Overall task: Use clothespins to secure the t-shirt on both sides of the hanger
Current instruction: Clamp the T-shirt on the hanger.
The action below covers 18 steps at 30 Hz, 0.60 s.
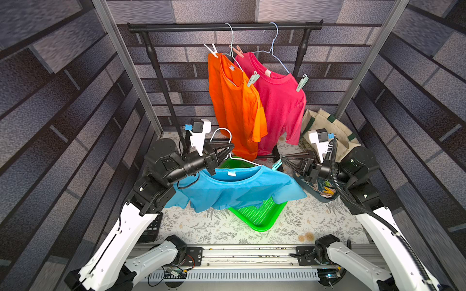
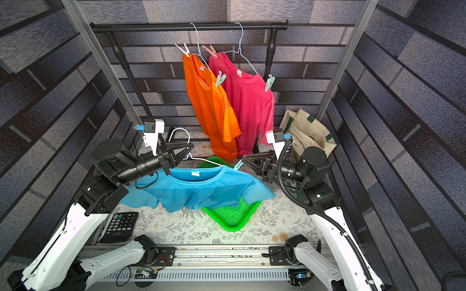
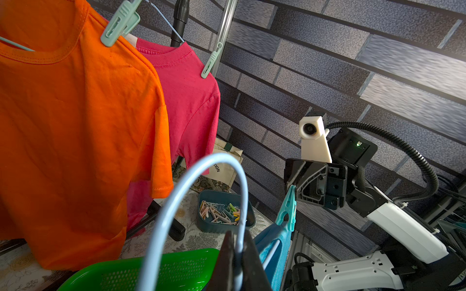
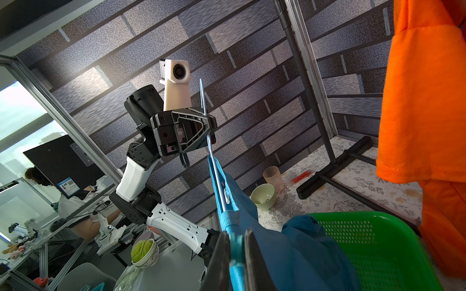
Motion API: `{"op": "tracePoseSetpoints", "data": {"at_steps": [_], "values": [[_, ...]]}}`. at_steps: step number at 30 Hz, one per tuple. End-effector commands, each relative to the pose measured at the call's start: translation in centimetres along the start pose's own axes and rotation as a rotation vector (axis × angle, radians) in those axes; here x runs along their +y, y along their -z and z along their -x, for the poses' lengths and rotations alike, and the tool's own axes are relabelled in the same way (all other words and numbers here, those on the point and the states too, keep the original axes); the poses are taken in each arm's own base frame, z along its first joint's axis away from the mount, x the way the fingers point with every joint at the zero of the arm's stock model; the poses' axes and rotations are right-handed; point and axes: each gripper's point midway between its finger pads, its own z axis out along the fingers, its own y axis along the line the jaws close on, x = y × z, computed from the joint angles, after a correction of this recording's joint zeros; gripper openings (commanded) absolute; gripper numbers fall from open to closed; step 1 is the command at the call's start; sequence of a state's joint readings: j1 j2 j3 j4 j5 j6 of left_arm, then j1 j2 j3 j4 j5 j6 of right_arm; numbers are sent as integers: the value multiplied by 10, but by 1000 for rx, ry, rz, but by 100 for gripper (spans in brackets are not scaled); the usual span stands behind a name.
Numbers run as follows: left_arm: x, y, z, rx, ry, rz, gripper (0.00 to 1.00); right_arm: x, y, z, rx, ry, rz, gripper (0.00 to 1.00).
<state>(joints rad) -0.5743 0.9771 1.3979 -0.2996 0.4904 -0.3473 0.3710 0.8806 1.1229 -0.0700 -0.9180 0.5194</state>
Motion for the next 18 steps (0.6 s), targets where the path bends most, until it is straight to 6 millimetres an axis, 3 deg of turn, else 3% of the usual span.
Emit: {"op": "tracePoseSetpoints", "data": {"at_steps": [1,8,9,10,11,12,15,18], "values": [[-13,5,23,-65,-28,-35,0,6,-2,-7,23,-14,52,0],[-4,0,25,-72,-17,1,0,12,-2,-22,63,-18,83,0],[-1,-1,25,-73,-11,9,0,10,-1,-24,66,-16,68,7],[1,-2,27,-78,-7,20,0,7,-1,-26,67,-14,52,23],[6,-3,29,-86,2,41,0,3,-1,-27,66,-13,29,48],[11,-4,30,-89,10,66,0,-3,0,-29,65,-15,-7,60],[31,-1,37,-138,28,195,0,-24,10,-21,20,26,-195,76],[58,14,45,-216,20,389,0,-50,36,-4,-73,75,-460,81]]}}
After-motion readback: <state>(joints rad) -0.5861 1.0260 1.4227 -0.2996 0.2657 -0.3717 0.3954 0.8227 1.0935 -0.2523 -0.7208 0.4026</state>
